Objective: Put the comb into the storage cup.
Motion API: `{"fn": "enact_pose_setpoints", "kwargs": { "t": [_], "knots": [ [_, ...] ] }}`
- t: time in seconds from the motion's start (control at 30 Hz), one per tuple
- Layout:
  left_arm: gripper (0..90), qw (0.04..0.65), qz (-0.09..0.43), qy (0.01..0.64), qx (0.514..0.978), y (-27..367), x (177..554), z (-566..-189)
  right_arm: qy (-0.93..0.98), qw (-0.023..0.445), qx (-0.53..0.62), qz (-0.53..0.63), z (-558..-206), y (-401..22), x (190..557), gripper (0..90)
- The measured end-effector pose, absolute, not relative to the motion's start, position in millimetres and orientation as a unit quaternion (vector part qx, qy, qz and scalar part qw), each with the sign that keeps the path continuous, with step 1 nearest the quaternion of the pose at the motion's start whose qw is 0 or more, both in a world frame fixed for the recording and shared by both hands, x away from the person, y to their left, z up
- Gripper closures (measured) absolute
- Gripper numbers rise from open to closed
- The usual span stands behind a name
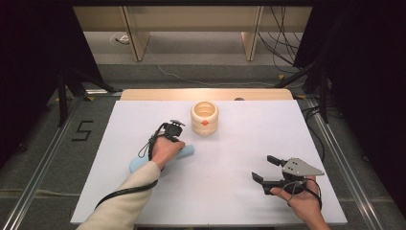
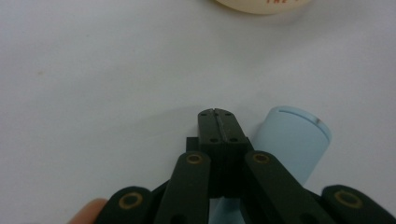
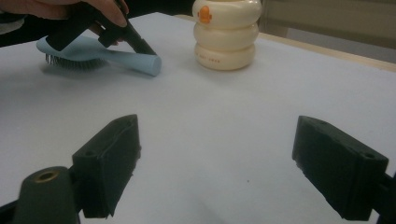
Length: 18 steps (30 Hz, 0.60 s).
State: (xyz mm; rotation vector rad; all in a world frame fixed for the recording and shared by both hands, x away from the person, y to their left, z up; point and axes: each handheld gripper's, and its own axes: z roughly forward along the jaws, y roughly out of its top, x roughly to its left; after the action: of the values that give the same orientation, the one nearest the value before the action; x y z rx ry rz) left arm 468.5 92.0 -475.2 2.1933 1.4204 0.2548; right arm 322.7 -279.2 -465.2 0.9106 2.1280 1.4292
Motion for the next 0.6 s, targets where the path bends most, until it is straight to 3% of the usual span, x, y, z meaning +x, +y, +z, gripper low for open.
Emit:
{"fn": "enact_pose_setpoints", "kwargs": {
  "t": [0.6],
  "knots": [
    [89.8,0.232,0.072,0.445,0.862,85,420,-472,0.764,0.210,0.331,0.512,-465,-280,322,16.2]
  ]
}}
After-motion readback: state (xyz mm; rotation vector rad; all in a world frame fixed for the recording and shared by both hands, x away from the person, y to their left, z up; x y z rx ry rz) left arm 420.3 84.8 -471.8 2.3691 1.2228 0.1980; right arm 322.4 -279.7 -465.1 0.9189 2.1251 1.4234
